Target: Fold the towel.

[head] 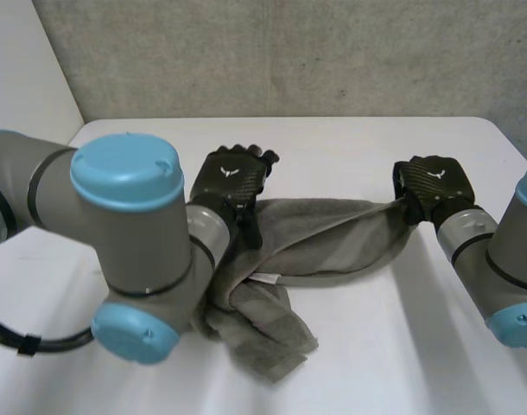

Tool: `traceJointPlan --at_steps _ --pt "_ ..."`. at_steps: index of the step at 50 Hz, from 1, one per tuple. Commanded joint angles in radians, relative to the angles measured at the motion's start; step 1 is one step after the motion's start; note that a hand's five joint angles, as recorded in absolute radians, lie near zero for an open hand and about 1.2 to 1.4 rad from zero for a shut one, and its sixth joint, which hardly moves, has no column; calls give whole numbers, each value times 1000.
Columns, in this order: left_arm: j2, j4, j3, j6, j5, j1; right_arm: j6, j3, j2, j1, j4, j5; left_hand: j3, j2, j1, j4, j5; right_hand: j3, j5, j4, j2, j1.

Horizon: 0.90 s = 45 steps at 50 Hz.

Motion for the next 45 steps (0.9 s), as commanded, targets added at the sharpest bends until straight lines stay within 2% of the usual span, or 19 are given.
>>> traceJointPlan --at_steps 1,7,13,20,22,24,25,27,28,30,33,35,42,45 --pt "-8 -6 -49 -50 -154 -45 -8 -1 6 -26 3 0 73 72 73 74 70 78 54 56 92 57" --pt "-89 0 -59 -47 -229 -80 -10 4 6 -26 4 0 79 78 79 80 76 78 54 56 92 57" --pt "-153 0 -47 -50 -229 -87 -13 7 13 -23 6 0 222 221 222 223 220 78 54 56 92 57" --pt "-182 0 -52 -53 -231 -90 -14 5 18 -19 6 0 264 263 264 265 261 78 54 56 92 57" --pt "-184 1 -53 -53 -232 -90 -14 5 18 -19 6 -2 328 327 328 329 326 78 54 56 92 57" --pt "-185 18 -53 -54 -231 -88 -16 5 22 -19 6 0 533 532 533 534 530 78 54 56 92 57" --pt "-185 18 -53 -54 -231 -88 -25 5 27 -17 7 0 534 533 534 535 531 78 54 56 92 57" --pt "-182 59 -55 -50 -230 -87 -34 5 29 -16 7 0 715 714 715 716 712 78 54 56 92 57" --pt "-182 60 -55 -50 -231 -87 -45 4 30 -14 7 0 716 715 716 717 713 78 54 56 92 57" --pt "-173 101 -58 -39 -232 -82 -54 5 30 -14 7 0 874 873 874 875 871 78 54 56 92 57" --pt "-169 107 -58 -39 -232 -74 -66 4 32 -13 7 2 904 903 904 905 901 78 54 56 92 57" --pt "-140 106 -68 -39 -231 -59 -71 1 32 -13 10 0 1049 1049 1050 1051 1047 78 54 56 92 57" --pt "23 107 -136 -42 -201 -9 -103 -18 -10 -13 61 0 1144 1143 1144 1145 1142 78 54 56 92 57" --pt "122 99 -147 -42 -157 1 -108 -42 -91 -20 129 -6 1191 1190 1191 1192 1188 78 54 56 92 57"
